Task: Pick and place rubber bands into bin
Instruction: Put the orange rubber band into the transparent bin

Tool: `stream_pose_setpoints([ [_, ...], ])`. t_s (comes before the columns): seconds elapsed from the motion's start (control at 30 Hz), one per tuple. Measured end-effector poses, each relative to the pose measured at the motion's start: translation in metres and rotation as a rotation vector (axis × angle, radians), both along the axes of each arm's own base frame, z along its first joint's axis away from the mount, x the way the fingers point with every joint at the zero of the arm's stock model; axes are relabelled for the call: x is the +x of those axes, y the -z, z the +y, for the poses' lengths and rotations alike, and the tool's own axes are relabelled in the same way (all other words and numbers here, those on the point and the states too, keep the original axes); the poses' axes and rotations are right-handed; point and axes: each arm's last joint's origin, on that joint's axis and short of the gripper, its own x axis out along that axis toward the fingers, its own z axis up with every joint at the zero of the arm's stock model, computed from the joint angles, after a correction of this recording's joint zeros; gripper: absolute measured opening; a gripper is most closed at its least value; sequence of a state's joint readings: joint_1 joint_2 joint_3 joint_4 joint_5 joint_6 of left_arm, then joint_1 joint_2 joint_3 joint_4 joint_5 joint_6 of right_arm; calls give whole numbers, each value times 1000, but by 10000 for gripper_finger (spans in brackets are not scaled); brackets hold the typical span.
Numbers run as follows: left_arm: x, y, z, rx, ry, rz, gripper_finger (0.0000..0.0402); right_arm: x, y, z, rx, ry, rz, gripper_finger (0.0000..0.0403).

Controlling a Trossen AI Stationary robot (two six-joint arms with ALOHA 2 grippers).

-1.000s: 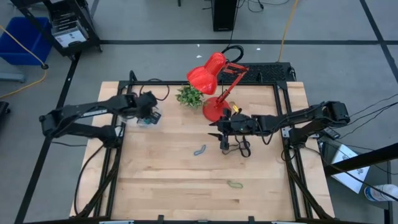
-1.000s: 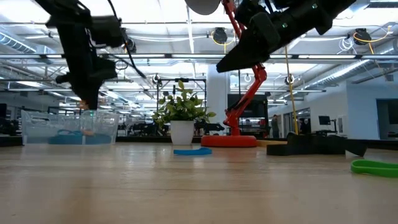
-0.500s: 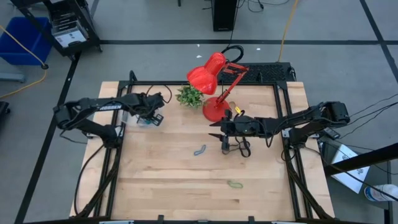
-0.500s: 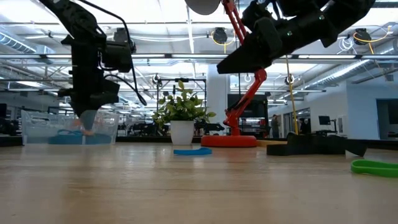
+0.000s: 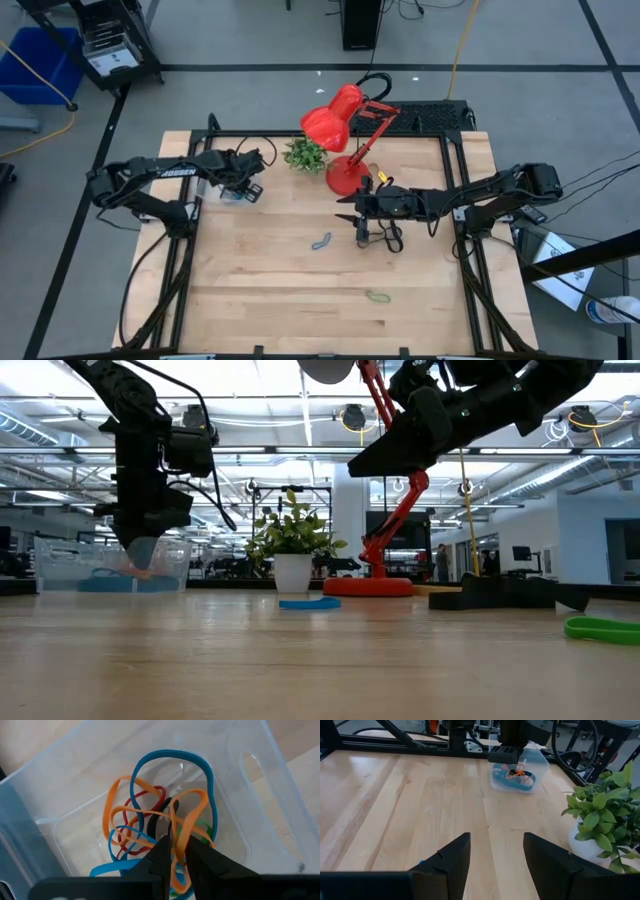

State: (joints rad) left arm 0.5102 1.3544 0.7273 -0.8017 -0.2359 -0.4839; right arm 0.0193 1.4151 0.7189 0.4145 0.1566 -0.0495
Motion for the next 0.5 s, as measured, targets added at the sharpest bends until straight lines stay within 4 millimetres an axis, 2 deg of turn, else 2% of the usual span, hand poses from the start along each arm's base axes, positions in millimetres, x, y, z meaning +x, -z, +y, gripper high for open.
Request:
stream_pose_setpoints([
  [0.5, -2, -1, -1, -6, 31, 19, 65, 0, 0, 0, 0, 0, 0, 178],
])
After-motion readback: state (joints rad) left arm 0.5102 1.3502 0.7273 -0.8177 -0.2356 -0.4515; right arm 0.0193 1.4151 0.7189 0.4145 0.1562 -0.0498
